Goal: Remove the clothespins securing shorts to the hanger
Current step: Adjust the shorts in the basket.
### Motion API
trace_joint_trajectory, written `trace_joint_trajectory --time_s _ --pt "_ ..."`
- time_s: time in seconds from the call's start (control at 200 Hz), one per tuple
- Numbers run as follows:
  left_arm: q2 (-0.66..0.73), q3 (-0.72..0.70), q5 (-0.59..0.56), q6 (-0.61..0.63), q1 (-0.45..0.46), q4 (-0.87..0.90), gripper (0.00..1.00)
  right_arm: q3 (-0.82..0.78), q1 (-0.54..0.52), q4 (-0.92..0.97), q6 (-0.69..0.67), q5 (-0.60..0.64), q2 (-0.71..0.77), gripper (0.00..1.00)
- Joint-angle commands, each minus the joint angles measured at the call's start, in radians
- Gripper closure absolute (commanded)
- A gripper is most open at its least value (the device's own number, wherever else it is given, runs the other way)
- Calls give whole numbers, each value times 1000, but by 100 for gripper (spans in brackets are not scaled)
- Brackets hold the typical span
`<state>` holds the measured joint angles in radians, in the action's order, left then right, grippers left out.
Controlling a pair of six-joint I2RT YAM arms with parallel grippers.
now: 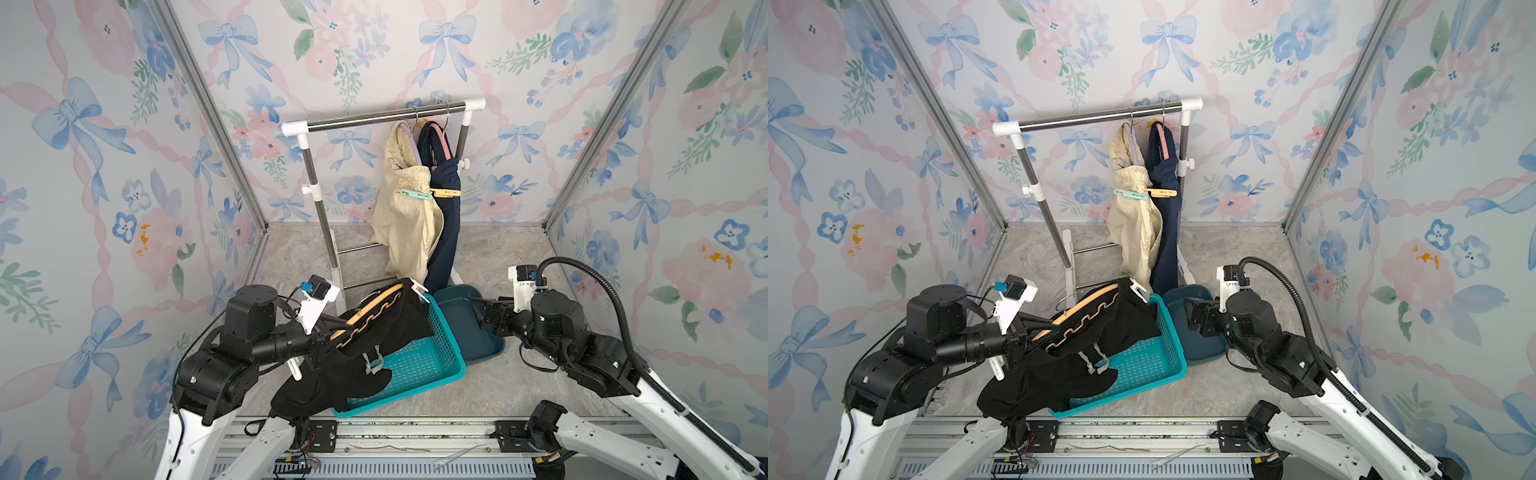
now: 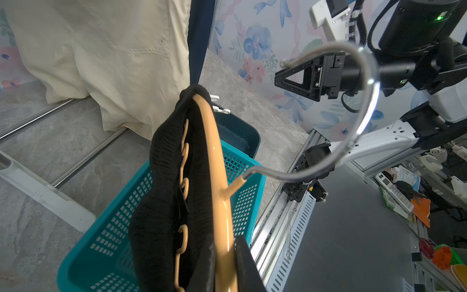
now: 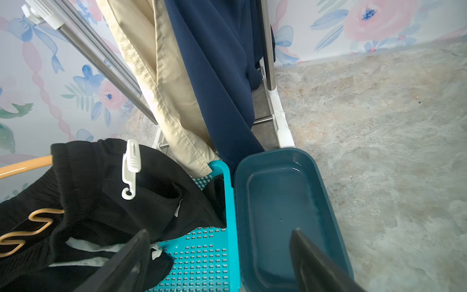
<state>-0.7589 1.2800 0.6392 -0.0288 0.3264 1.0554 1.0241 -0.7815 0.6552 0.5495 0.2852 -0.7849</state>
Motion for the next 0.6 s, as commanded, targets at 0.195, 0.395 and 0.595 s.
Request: trace_joint_trajectory --time_s 0.195,0.395,0.595 --pt "-108 14 46 61 27 -242 100 -54 54 11 -67 -2 57 16" --pt "-179 -5 29 44 122 -348 100 -108 72 -33 -141 -81 148 15" --pt "-222 -6 12 23 183 -353 100 -101 72 -28 -217 -133 140 18"
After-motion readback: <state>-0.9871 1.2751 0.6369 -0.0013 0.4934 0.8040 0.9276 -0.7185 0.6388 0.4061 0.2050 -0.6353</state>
